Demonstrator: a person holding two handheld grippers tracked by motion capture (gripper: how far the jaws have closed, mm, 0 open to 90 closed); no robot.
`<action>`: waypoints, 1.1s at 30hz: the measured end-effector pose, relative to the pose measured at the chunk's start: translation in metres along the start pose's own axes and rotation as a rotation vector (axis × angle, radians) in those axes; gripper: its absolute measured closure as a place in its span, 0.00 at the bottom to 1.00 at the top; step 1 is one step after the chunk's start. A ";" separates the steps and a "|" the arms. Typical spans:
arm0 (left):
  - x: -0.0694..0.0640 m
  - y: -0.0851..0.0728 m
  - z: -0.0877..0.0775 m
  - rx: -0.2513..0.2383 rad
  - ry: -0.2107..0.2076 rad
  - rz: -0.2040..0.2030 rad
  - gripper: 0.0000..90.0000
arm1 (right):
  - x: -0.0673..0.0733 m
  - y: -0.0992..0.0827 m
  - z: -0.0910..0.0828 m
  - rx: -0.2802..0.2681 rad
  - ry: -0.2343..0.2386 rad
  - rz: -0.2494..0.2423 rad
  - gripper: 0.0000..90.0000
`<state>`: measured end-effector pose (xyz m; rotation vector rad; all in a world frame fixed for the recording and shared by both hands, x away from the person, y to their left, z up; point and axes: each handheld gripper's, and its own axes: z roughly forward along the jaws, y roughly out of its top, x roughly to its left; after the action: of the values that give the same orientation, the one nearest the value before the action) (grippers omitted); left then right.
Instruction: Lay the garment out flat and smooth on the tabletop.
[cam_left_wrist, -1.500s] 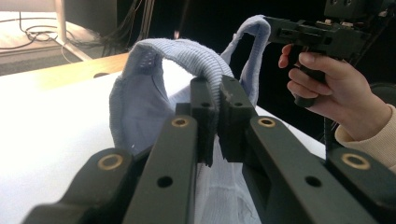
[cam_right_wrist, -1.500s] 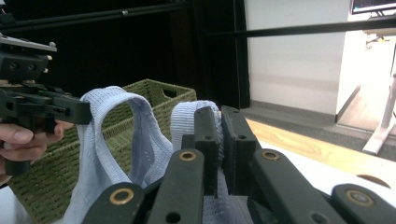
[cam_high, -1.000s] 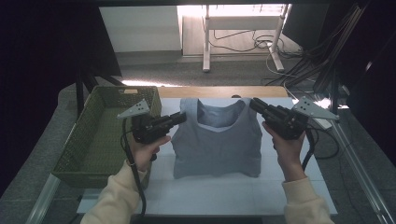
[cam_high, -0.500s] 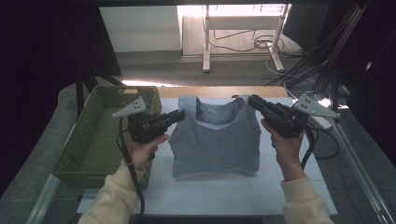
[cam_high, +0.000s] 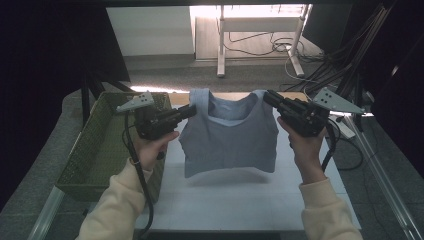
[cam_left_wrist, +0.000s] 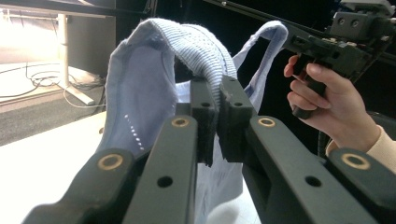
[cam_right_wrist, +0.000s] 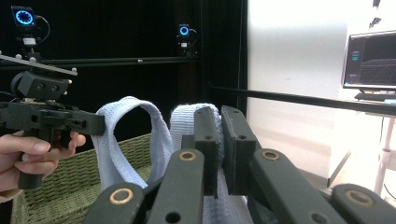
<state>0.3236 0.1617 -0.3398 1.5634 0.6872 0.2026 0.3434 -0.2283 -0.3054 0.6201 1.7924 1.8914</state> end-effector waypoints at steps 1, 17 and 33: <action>-0.001 -0.001 -0.001 -0.001 -0.002 0.001 0.94 | 0.001 0.001 -0.001 -0.001 -0.001 -0.003 0.95; -0.012 0.003 -0.017 -0.012 -0.014 0.012 0.94 | 0.012 0.009 -0.009 -0.012 0.013 -0.016 0.95; -0.045 -0.013 -0.041 0.002 -0.046 0.030 0.94 | 0.058 0.021 -0.060 0.010 0.013 -0.103 0.95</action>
<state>0.2629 0.1720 -0.3345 1.5759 0.6286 0.1873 0.2605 -0.2415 -0.2873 0.5098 1.8074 1.8224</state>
